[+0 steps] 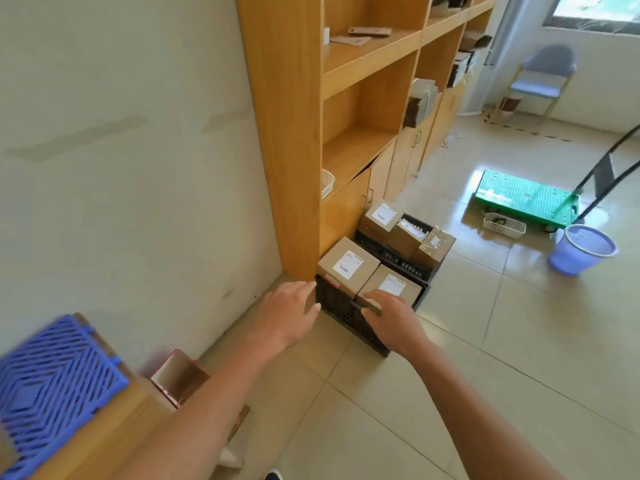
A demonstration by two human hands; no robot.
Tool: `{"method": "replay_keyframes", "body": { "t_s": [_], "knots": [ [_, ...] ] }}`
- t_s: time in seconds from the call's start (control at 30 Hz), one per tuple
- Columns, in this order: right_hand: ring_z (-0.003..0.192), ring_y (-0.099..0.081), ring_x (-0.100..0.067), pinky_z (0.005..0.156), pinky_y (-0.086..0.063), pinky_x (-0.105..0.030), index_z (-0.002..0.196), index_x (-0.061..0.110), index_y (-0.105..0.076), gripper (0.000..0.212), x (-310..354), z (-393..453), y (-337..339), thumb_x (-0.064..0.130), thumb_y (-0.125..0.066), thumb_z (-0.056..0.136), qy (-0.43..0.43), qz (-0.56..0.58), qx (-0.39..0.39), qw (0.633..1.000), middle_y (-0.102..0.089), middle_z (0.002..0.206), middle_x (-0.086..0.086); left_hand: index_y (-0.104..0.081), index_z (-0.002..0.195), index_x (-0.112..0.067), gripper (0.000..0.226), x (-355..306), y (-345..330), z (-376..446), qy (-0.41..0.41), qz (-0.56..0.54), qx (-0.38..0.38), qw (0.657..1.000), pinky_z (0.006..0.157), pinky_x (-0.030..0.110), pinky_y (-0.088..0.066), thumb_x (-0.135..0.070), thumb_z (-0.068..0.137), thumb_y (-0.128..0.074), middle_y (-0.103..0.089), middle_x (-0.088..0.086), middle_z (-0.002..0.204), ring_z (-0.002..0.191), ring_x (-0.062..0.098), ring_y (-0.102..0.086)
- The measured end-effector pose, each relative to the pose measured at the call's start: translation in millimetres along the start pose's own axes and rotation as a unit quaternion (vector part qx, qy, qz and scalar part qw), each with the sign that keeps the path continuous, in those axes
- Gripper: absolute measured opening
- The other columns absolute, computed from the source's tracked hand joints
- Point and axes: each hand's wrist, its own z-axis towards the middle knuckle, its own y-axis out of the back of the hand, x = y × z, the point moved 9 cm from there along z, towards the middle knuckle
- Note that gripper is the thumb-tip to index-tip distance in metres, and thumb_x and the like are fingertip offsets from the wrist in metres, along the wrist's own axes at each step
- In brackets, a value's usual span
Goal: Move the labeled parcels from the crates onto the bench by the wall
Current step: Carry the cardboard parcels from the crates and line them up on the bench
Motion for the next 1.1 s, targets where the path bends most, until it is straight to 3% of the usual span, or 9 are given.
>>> {"method": "replay_keyframes", "body": {
  "t_s": [0.13,0.2,0.3,0.4,0.8,1.1],
  "knots": [
    [0.126,-0.054,-0.018,0.090,-0.037,-0.020,0.135,0.022,-0.059,0.033,-46,18,20,0.025,-0.055,0.102,-0.040,0.016,-0.006,0.999,-0.060,0.135,0.001,-0.039,0.153,-0.026,0.054,-39,-17,44,-0.038,-0.010,0.023,0.999,0.114,0.040,-0.036,-0.046,0.103,-0.046,-0.046,-0.005,0.152,0.142,0.014,-0.038],
    [0.128,-0.054,-0.018,0.096,-0.040,-0.023,0.134,0.022,-0.059,0.033,-67,34,23,0.026,-0.056,0.102,-0.059,0.016,-0.009,0.998,-0.060,0.137,0.001,-0.040,0.151,-0.026,0.052,-52,-26,70,-0.052,-0.010,0.028,0.998,0.113,0.039,-0.036,-0.045,0.103,-0.046,-0.047,-0.006,0.151,0.140,0.014,-0.040],
    [0.133,-0.052,-0.018,0.110,-0.045,-0.037,0.140,0.029,-0.054,0.041,-93,67,28,0.032,-0.059,0.100,-0.087,0.023,-0.014,0.996,-0.054,0.147,0.005,-0.042,0.150,-0.026,0.051,-62,-38,117,-0.064,-0.018,0.036,0.997,0.112,0.039,-0.037,-0.044,0.103,-0.048,-0.050,-0.006,0.149,0.138,0.014,-0.042],
    [0.132,-0.053,-0.020,0.109,-0.047,-0.043,0.141,0.031,-0.053,0.043,-112,107,33,0.033,-0.060,0.099,-0.112,0.021,-0.020,0.993,-0.051,0.149,0.004,-0.041,0.151,-0.025,0.053,-66,-49,167,-0.076,-0.025,0.050,0.996,0.114,0.041,-0.038,-0.044,0.103,-0.049,-0.050,-0.004,0.149,0.138,0.015,-0.043],
    [0.142,-0.042,-0.020,0.114,-0.042,-0.043,0.150,0.030,-0.043,0.052,-176,219,37,0.031,-0.059,0.100,-0.194,0.075,-0.018,0.978,-0.045,0.154,0.005,-0.041,0.152,-0.026,0.053,-77,-95,320,-0.104,-0.023,0.141,0.984,0.113,0.043,-0.041,-0.042,0.102,-0.052,-0.048,-0.001,0.152,0.140,0.018,-0.043],
    [0.146,-0.037,-0.017,0.116,-0.036,-0.038,0.153,0.028,-0.038,0.056,-259,317,19,0.030,-0.058,0.100,-0.213,0.133,0.020,0.968,-0.041,0.157,0.005,-0.039,0.154,-0.027,0.054,-85,-158,422,-0.051,-0.018,0.207,0.977,0.115,0.045,-0.039,-0.041,0.102,-0.051,-0.044,-0.003,0.155,0.141,0.018,-0.041]
  ]
}}
